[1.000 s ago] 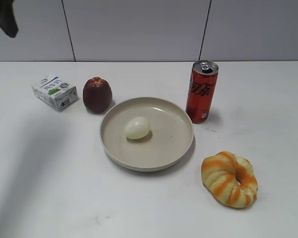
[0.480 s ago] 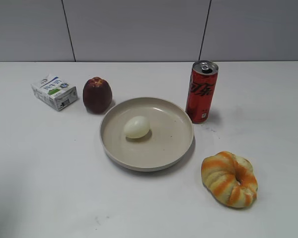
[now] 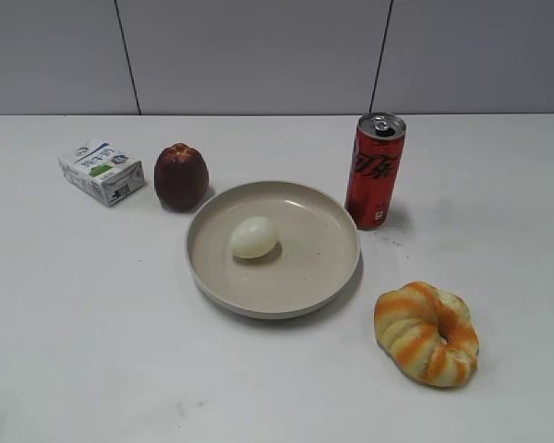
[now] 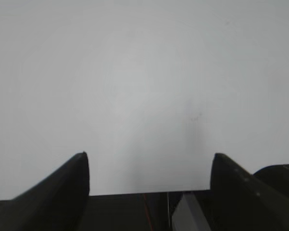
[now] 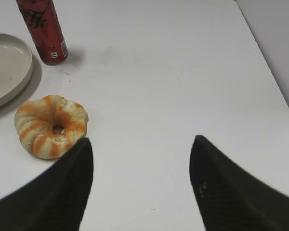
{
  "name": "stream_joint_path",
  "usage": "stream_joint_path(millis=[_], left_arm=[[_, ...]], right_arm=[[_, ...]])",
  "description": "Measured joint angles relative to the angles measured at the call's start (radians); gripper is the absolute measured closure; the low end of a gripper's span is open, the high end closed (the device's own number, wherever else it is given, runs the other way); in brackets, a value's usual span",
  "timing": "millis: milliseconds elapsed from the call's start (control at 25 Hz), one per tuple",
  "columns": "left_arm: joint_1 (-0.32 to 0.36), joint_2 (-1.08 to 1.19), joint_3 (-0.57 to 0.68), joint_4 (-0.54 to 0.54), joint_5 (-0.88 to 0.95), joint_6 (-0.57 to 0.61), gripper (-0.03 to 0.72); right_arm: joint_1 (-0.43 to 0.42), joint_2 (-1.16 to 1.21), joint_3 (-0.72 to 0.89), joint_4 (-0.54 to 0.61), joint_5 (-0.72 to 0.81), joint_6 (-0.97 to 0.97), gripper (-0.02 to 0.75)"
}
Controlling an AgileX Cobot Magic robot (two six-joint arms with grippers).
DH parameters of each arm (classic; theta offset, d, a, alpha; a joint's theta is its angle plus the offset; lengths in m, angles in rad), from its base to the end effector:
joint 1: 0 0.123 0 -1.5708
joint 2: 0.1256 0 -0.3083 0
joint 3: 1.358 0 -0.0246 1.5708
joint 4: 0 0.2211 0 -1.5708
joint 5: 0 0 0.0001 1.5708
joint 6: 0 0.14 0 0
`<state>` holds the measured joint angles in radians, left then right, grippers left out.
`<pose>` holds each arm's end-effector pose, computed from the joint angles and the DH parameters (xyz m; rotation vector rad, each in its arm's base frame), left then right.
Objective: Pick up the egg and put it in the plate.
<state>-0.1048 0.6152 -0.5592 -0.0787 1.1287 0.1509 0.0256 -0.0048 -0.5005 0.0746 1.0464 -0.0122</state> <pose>0.0551 -0.0158 0.2383 0.3180 2.6464 -0.0908 -0.0110 0.0088 0.2428 -0.0413 2.0234 0.0975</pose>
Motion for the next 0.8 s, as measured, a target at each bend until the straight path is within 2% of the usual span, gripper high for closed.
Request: stream_joint_path(millis=[400,800], left_arm=[[0.000,-0.412,0.052,-0.003,-0.088,-0.023,0.111],[0.000,-0.599,0.052,-0.004,-0.090,-0.024,0.111]], right_arm=[[0.000,0.000,0.000,0.000,0.000,0.000,0.259],[0.000,0.000,0.000,0.000,0.000,0.000,0.259]])
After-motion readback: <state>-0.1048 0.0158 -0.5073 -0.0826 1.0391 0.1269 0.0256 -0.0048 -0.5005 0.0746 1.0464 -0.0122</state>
